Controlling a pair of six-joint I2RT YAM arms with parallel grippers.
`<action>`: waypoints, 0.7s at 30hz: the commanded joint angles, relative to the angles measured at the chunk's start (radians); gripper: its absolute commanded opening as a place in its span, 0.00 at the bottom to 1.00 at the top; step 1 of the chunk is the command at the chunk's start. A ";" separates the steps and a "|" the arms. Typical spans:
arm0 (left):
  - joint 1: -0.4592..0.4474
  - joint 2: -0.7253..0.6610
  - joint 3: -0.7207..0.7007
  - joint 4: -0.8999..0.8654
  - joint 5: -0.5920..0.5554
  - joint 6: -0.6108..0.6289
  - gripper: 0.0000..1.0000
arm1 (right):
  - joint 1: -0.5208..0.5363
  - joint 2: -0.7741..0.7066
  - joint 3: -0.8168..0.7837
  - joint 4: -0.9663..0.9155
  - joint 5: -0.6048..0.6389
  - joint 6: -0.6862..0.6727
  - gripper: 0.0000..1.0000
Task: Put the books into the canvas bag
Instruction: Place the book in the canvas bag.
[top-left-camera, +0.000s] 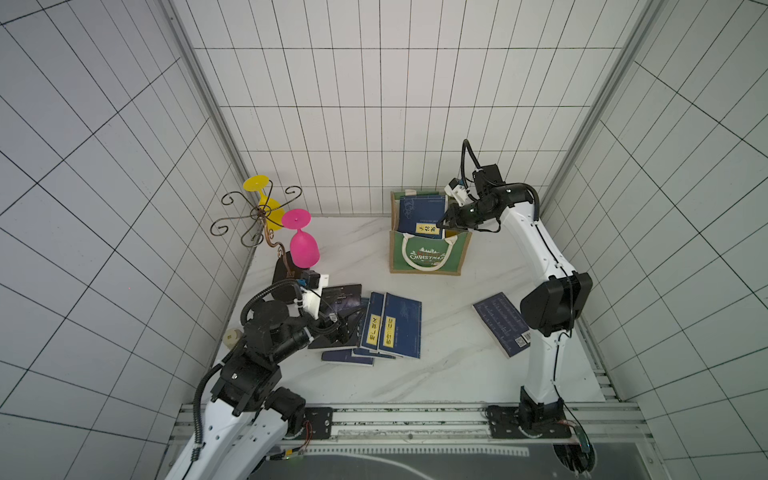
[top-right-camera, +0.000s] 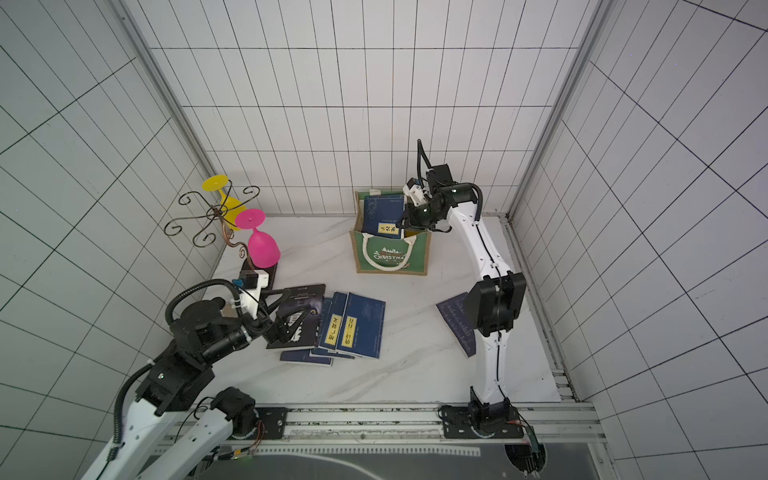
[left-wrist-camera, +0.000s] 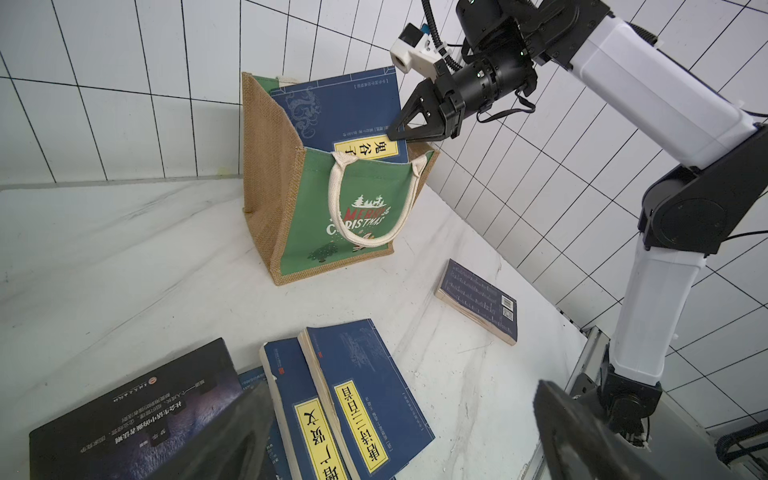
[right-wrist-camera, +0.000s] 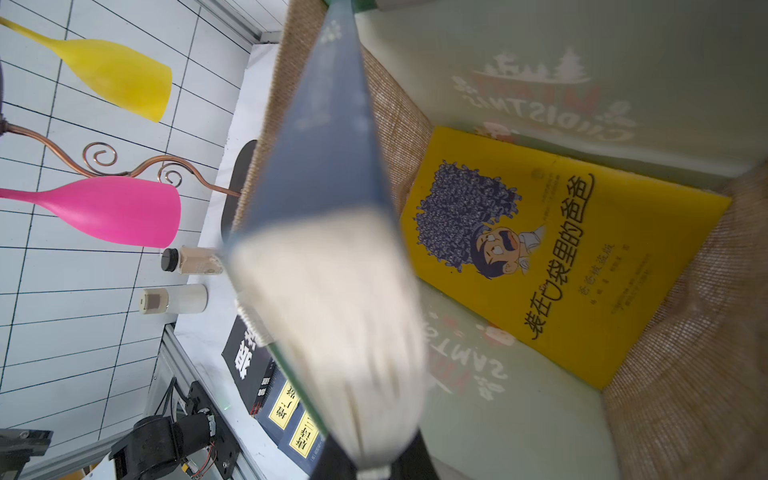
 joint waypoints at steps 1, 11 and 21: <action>0.003 -0.012 -0.006 0.020 -0.006 0.004 0.97 | 0.007 -0.064 0.008 -0.009 -0.028 -0.030 0.00; 0.008 -0.013 -0.007 0.023 -0.006 0.004 0.97 | 0.008 -0.053 -0.059 -0.030 0.050 -0.037 0.00; 0.016 -0.010 -0.007 0.022 -0.004 0.004 0.97 | 0.008 0.016 0.024 -0.042 0.135 -0.030 0.33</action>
